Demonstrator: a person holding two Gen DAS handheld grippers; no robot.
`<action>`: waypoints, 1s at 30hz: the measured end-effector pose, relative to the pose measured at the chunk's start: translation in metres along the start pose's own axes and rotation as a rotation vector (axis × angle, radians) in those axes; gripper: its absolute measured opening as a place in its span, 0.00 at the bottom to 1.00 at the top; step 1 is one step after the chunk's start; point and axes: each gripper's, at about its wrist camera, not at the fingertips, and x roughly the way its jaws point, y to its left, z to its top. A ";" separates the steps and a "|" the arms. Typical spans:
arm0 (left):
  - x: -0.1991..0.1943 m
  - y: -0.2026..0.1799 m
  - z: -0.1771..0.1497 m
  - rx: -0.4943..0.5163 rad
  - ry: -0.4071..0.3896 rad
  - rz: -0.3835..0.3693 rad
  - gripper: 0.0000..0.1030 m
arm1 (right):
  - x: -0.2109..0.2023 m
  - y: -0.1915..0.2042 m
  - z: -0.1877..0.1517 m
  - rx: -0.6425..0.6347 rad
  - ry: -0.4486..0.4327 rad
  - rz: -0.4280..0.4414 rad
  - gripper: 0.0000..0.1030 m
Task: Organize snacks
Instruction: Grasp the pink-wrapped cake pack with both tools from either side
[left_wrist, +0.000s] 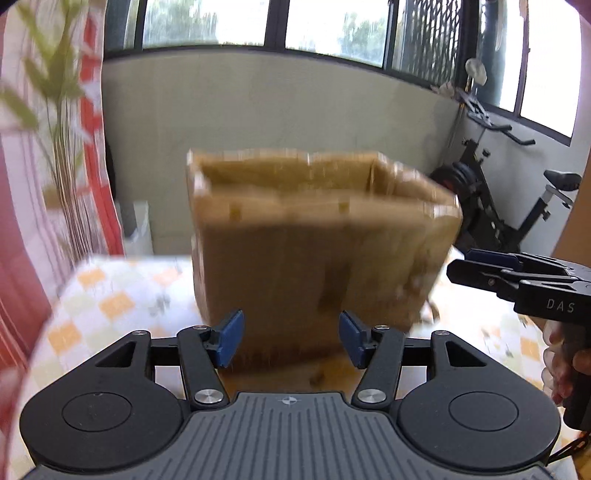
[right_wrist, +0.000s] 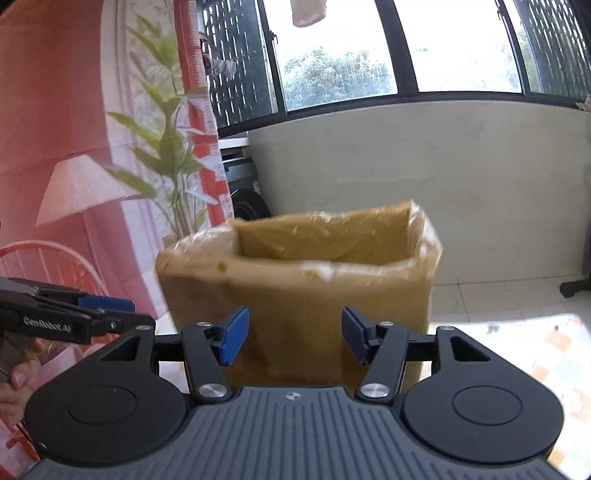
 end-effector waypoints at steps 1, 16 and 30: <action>0.003 0.002 -0.007 -0.011 0.018 -0.008 0.58 | 0.000 0.001 -0.008 0.008 0.016 0.003 0.58; 0.045 0.004 -0.088 -0.128 0.181 -0.061 0.57 | 0.013 0.023 -0.110 0.051 0.346 0.032 0.78; 0.071 0.005 -0.107 -0.217 0.229 -0.114 0.57 | 0.029 0.047 -0.142 0.007 0.497 0.104 0.90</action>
